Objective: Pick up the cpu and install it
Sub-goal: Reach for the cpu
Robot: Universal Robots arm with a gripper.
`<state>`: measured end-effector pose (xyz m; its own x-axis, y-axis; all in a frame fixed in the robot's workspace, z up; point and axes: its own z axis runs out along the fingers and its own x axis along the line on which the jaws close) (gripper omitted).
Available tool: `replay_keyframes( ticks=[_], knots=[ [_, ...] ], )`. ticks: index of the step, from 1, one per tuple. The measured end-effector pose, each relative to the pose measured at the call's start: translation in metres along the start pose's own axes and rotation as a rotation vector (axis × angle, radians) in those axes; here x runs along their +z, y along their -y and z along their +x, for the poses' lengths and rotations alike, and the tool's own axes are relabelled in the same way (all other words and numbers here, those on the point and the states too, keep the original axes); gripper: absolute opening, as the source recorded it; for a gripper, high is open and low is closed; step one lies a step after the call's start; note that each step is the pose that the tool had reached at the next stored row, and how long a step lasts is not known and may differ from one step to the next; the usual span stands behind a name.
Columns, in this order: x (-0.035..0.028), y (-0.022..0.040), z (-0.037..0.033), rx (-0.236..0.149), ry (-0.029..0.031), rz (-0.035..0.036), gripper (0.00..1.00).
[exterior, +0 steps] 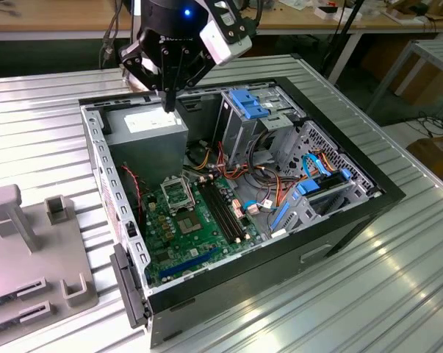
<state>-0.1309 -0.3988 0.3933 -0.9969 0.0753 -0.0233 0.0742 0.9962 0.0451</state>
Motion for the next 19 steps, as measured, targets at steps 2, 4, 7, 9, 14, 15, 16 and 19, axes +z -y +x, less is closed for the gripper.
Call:
replay_keyframes(
  ticks=[2,4,7,9,14,15,16,19],
  knots=[
    [0.0,0.0,0.0005,0.0,0.0001,0.0,0.11],
    [0.0,0.0001,0.0009,0.0,0.0,-0.0001,0.11],
    [0.0,0.0001,0.0016,0.0,0.0,0.0,0.11],
    [0.0,0.0002,0.002,0.0,0.0,0.0,0.11],
    [-0.0001,0.0002,0.0032,0.0,0.0,0.0,0.11],
    [-0.0001,0.0002,0.0034,0.0,0.0,0.0,0.11],
    [-0.0001,0.0003,0.0036,0.0,0.0001,0.0,0.11],
    [-0.0001,0.0003,0.0044,0.0,0.0001,0.0,0.11]
  ],
)
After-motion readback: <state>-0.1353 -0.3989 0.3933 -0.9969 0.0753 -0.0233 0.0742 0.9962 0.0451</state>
